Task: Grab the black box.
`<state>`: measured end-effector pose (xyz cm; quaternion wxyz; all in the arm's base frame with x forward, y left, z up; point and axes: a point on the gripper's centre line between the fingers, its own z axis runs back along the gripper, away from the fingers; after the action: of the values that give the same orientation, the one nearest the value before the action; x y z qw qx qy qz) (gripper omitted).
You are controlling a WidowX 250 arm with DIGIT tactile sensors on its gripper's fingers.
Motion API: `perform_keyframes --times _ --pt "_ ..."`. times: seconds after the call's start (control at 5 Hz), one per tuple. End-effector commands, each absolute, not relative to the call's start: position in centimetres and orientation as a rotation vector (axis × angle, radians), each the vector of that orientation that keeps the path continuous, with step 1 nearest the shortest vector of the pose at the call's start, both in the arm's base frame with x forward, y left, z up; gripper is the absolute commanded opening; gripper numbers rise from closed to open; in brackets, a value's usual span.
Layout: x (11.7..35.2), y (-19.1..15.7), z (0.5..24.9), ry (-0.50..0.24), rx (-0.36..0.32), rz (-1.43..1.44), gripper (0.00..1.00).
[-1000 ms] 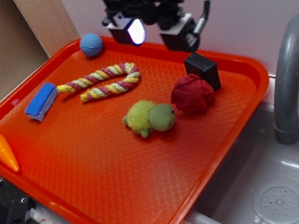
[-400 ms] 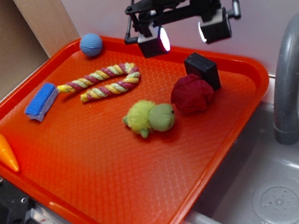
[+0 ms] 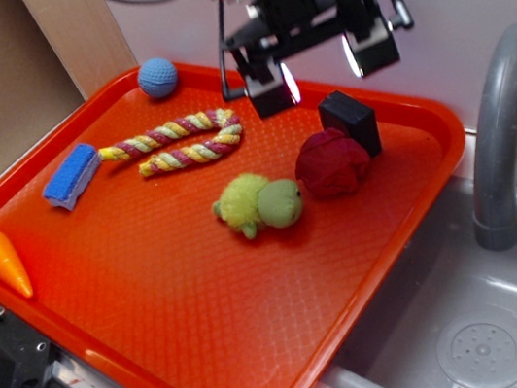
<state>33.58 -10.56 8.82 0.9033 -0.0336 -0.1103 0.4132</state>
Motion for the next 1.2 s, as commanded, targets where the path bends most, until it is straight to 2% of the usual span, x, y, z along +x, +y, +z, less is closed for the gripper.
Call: perform_keyframes --times 0.0,0.2,0.4,0.6,0.8,1.0 --pt "34.9 -8.9 5.7 -0.209 -0.096 0.833 1.00" --pt "35.4 -9.1 3.2 -0.163 -0.053 0.797 0.83" --pt "35.0 -8.7 3.8 -0.156 -0.043 0.834 0.00" --pt "34.2 -7.9 5.8 -0.165 -0.033 0.795 0.00" --pt "32.9 -4.1 10.8 -0.240 -0.024 0.542 0.00" --pt "29.8 0.6 15.3 -0.212 -0.151 0.304 0.00"
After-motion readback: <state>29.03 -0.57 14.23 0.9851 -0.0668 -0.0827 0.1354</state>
